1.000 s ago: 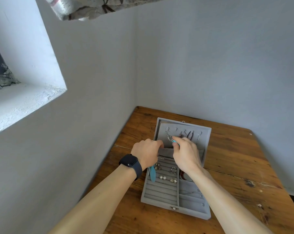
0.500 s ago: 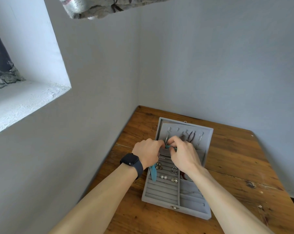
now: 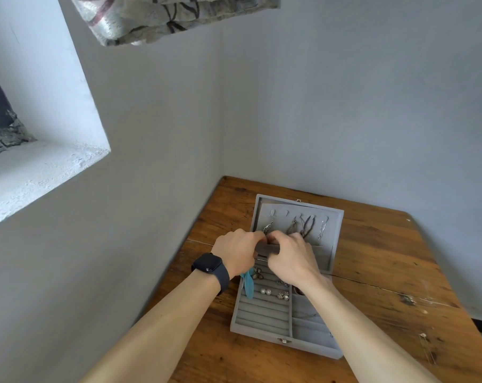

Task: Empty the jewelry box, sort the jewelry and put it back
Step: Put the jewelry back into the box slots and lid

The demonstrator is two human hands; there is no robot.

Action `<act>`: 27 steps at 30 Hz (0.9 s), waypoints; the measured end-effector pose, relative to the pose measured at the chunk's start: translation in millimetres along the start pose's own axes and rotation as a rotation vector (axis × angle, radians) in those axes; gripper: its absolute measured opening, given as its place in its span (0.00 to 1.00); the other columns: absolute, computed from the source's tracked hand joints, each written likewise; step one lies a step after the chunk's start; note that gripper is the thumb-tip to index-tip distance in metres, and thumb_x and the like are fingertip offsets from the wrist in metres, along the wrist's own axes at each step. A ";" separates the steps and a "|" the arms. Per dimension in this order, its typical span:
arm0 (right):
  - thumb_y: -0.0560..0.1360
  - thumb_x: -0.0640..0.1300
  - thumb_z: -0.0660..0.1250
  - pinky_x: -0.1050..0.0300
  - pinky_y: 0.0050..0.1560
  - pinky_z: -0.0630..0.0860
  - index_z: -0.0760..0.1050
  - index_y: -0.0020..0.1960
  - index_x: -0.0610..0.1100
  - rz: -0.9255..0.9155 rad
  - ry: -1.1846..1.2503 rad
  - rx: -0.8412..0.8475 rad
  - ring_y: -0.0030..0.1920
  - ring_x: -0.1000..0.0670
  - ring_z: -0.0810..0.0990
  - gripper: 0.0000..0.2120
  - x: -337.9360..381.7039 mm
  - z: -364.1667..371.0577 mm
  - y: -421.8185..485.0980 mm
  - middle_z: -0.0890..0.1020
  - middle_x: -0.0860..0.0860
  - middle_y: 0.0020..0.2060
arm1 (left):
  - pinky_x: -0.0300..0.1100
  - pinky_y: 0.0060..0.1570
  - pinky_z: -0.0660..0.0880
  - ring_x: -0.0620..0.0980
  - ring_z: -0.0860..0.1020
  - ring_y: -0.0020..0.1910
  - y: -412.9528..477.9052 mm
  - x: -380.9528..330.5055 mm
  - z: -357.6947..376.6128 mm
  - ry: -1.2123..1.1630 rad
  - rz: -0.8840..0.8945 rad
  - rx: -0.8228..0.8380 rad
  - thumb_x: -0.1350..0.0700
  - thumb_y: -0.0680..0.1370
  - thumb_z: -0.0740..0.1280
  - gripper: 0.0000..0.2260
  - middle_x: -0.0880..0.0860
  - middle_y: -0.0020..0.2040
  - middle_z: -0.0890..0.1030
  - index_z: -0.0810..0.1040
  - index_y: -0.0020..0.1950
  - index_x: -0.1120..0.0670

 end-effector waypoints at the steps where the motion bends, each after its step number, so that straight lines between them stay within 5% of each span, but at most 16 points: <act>1: 0.73 0.43 0.63 0.51 0.55 0.75 0.74 0.64 0.53 0.044 0.081 -0.047 0.61 0.48 0.75 0.20 -4.9 -4.5 0.3 0.83 0.54 0.55 | 0.48 0.40 0.79 0.54 0.81 0.46 -0.2 0.5 -0.4 -0.001 0.002 0.004 0.60 0.81 0.62 0.18 0.53 0.52 0.81 0.71 0.69 0.45; 4: 0.77 0.50 0.63 0.58 0.44 0.74 0.77 0.58 0.53 0.148 0.202 -0.220 0.53 0.50 0.81 0.11 -16.2 -19.9 1.4 0.84 0.57 0.50 | 0.46 0.38 0.77 0.53 0.81 0.46 -0.6 -0.5 -2.6 0.005 0.009 0.004 0.59 0.80 0.63 0.19 0.52 0.52 0.82 0.71 0.70 0.45; 8: 0.76 0.66 0.62 0.59 0.40 0.72 0.80 0.53 0.53 0.212 0.194 -0.251 0.48 0.49 0.83 0.19 -13.8 -26.1 9.7 0.85 0.56 0.46 | 0.48 0.40 0.79 0.53 0.81 0.45 -1.1 -0.1 -2.9 0.013 0.013 0.019 0.58 0.81 0.64 0.17 0.53 0.51 0.82 0.73 0.68 0.45; 14: 0.79 0.52 0.66 0.58 0.46 0.75 0.81 0.53 0.54 0.129 0.198 -0.165 0.50 0.50 0.83 0.07 -15.8 -23.4 22.9 0.86 0.56 0.47 | 0.51 0.46 0.81 0.54 0.81 0.49 0.0 1.0 -1.4 -0.008 0.030 0.041 0.59 0.81 0.64 0.20 0.52 0.54 0.82 0.72 0.71 0.44; 21: 0.78 0.55 0.69 0.59 0.41 0.74 0.80 0.50 0.51 0.078 0.129 -0.291 0.44 0.52 0.83 0.08 -15.8 -40.5 12.8 0.85 0.55 0.41 | 0.50 0.48 0.81 0.47 0.81 0.48 4.3 7.3 3.6 -0.258 -0.009 0.017 0.56 0.80 0.68 0.19 0.47 0.51 0.84 0.72 0.70 0.46; 27: 0.78 0.51 0.69 0.76 0.39 0.68 0.80 0.49 0.56 0.072 0.371 -0.322 0.40 0.67 0.79 0.02 -19.5 -55.0 -21.5 0.82 0.66 0.40 | 0.35 0.47 0.78 0.36 0.81 0.40 0.1 16.3 -11.2 -0.695 -0.112 -0.063 0.52 0.77 0.73 0.05 0.43 0.43 0.85 0.82 0.52 0.45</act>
Point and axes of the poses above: each hand's wrist, its own y-axis towards the middle knuckle, its own z-axis out of the palm, x = y × z, the point moved 10 cm from there along y, towards the middle knuckle
